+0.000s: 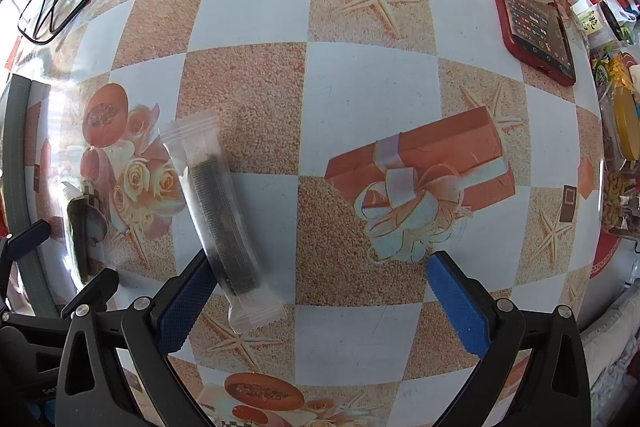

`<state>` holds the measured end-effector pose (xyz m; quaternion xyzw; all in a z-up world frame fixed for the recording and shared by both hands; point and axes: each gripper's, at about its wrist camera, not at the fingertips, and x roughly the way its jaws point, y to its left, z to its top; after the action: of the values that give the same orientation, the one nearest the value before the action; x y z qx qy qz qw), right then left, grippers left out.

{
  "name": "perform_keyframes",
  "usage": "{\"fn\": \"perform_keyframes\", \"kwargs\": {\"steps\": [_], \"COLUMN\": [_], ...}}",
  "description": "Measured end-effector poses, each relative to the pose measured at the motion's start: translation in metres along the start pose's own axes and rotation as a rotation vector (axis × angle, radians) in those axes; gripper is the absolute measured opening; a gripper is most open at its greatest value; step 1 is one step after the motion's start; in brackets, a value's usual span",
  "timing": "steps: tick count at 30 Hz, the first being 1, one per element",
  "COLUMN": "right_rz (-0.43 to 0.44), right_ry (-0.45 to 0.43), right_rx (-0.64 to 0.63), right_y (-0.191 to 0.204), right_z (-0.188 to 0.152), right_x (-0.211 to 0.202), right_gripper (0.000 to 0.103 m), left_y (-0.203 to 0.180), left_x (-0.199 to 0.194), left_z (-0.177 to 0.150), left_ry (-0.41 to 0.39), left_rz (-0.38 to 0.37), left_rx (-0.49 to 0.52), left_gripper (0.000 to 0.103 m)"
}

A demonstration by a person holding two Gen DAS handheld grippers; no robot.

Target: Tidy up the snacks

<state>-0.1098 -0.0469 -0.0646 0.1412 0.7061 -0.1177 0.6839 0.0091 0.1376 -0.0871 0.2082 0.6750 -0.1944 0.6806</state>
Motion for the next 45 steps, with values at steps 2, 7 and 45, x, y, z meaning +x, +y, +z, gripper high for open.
{"fn": "perform_keyframes", "kwargs": {"steps": [2, 7, 45], "right_rz": [0.0, 0.0, -0.001], "right_ry": [-0.002, -0.003, 0.046], "right_rx": [0.0, 0.0, -0.055], "right_y": [0.0, -0.001, 0.012], "right_z": [-0.004, -0.005, 0.0], "right_x": [0.0, -0.001, -0.001], "right_gripper": [0.103, 0.103, 0.103], "left_y": [0.0, 0.0, 0.001], "left_x": [0.0, 0.0, 0.001], "left_z": [0.0, 0.0, 0.003], "left_ry": [0.001, 0.0, 0.035], "left_rz": [0.0, 0.0, 0.002], "left_rx": [0.0, -0.001, -0.002], "left_gripper": [0.103, 0.103, 0.103]}}
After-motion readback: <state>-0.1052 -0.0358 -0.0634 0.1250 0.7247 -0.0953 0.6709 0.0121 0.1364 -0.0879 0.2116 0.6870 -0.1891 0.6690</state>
